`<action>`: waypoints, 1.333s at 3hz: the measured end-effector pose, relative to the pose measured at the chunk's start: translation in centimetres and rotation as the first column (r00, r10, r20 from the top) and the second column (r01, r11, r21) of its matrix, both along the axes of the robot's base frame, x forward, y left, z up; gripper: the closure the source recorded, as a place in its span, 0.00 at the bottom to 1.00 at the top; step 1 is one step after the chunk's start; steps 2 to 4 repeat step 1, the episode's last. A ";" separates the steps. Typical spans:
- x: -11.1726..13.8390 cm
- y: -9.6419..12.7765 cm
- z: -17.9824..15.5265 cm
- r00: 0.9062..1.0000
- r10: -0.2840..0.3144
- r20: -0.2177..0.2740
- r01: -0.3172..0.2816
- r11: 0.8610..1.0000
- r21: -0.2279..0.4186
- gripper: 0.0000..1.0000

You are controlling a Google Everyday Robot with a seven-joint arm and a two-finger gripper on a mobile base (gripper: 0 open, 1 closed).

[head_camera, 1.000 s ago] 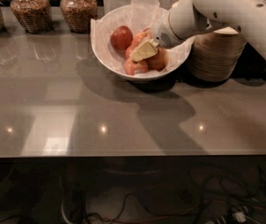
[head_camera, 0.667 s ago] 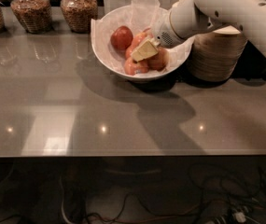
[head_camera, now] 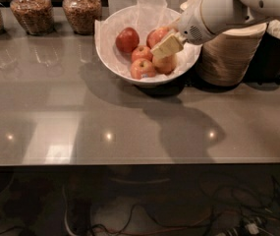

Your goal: Pick apple from white bowl

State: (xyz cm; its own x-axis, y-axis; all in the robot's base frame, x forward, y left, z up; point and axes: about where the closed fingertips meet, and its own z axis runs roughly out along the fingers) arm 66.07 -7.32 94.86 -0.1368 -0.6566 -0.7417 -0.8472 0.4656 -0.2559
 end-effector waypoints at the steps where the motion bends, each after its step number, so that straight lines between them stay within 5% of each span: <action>1: -3.1 -1.4 2.1 0.998 0.051 0.039 -0.051 0.999 0.014 1.00; 4: -3.1 -1.4 2.1 0.998 0.051 0.039 -0.051 0.999 0.014 1.00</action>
Offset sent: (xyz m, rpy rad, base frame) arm 0.0000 0.0000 0.0000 0.0000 0.0000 0.0000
